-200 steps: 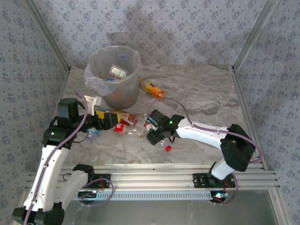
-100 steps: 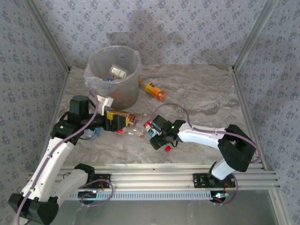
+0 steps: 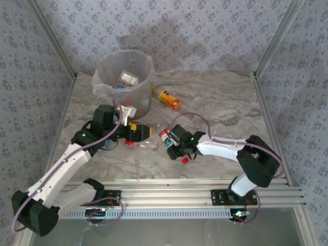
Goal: Put the plastic bottles in the bin
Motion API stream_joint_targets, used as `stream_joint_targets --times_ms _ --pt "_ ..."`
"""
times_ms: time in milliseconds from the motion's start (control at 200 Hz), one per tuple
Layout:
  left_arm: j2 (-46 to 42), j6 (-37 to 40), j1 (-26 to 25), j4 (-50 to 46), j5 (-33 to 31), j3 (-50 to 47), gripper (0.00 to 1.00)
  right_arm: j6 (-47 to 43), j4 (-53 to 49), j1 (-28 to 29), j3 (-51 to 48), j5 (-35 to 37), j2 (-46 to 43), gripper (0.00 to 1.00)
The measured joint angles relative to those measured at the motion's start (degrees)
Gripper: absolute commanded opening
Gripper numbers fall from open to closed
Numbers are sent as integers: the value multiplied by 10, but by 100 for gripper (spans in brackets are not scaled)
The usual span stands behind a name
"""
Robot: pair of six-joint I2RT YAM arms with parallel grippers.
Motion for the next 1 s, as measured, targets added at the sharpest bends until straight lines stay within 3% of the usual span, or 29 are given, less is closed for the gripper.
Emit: stream_joint_targets --times_ms 420,645,909,999 --pt "108 -181 -58 214 -52 -47 100 22 36 -85 -16 -132 -169 61" --pt "165 -252 -75 313 -50 -44 99 34 42 -99 -11 -217 -202 60" --pt "206 -294 -87 369 -40 -14 76 41 47 -100 -3 -269 -210 61" --pt "206 -297 -86 371 -43 -13 68 43 50 -102 -2 -272 -214 65"
